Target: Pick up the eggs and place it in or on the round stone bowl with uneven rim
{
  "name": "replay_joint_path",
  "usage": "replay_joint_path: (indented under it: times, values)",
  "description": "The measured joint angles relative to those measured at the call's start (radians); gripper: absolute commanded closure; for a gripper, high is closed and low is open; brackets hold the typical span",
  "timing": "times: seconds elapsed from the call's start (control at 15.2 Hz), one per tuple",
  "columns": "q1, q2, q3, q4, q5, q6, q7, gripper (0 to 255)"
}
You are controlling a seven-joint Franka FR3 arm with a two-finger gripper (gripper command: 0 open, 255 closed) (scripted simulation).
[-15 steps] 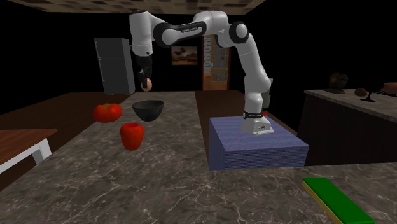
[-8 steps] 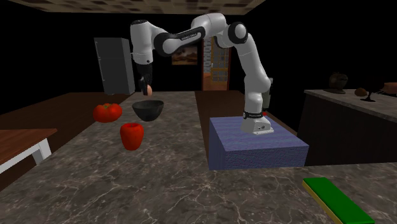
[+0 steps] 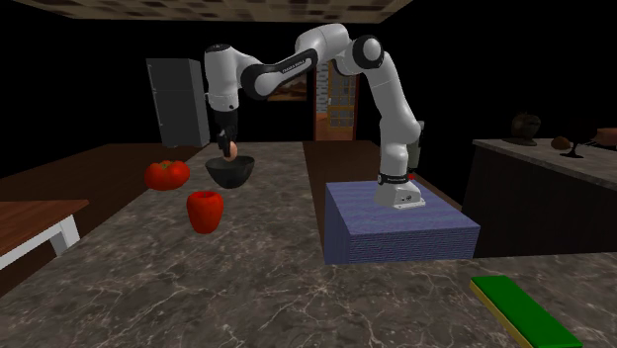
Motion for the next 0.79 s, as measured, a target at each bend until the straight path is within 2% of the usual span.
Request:
replay_joint_path:
  times: [0.33,0.4,0.79]
  values:
    - [0.000,0.000,0.000,-0.001,0.000,0.001,0.001,255]
    - [0.000,0.000,0.000,-0.001,0.000,0.001,0.001,0]
    - [0.000,0.000,0.000,-0.001,0.000,0.001,0.001,0]
